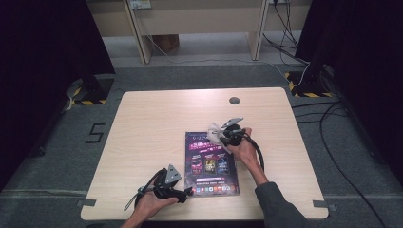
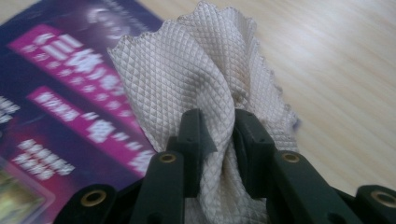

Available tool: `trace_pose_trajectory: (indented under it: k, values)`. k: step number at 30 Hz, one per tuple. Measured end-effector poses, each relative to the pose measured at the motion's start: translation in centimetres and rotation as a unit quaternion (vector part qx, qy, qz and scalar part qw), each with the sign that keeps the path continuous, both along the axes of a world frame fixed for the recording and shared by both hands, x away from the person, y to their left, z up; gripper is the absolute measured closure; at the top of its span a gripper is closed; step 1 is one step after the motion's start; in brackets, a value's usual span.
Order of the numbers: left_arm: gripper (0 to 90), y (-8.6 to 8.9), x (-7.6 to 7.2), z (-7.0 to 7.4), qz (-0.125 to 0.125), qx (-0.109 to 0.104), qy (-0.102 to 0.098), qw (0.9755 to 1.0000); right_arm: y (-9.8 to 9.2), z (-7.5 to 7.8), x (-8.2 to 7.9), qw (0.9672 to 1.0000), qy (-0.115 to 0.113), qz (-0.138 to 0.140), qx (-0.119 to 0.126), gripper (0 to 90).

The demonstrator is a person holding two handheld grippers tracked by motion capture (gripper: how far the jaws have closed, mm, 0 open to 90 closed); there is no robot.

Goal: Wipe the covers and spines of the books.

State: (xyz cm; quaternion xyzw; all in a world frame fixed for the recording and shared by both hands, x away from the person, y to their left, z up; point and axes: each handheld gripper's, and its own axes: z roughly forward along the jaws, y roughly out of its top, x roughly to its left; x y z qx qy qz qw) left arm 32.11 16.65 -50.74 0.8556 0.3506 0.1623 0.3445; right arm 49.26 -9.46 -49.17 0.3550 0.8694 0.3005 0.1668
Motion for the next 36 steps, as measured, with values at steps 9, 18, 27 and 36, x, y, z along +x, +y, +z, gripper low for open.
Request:
trace_pose_trajectory:
  k: [9,18,27,36]
  values:
    - [18.2,0.0,0.0,0.0,0.001,-0.002,-0.001,1.0,-2.3,-0.3,1.3,0.9976,-0.014,-0.066,0.015,73.8]
    - [18.0,0.0,0.0,0.0,0.001,-0.001,-0.001,1.0,-2.6,-0.2,1.4,0.997,-0.016,-0.075,0.006,73.8]
    - [17.5,0.0,0.0,0.0,0.0,0.0,-0.001,1.0,-0.4,-0.2,0.6,0.9996,-0.007,-0.026,0.007,73.2]
    - [17.5,0.0,0.0,0.0,0.001,0.0,-0.002,1.0,-1.2,-0.3,1.1,0.9983,-0.013,-0.054,0.016,73.4]
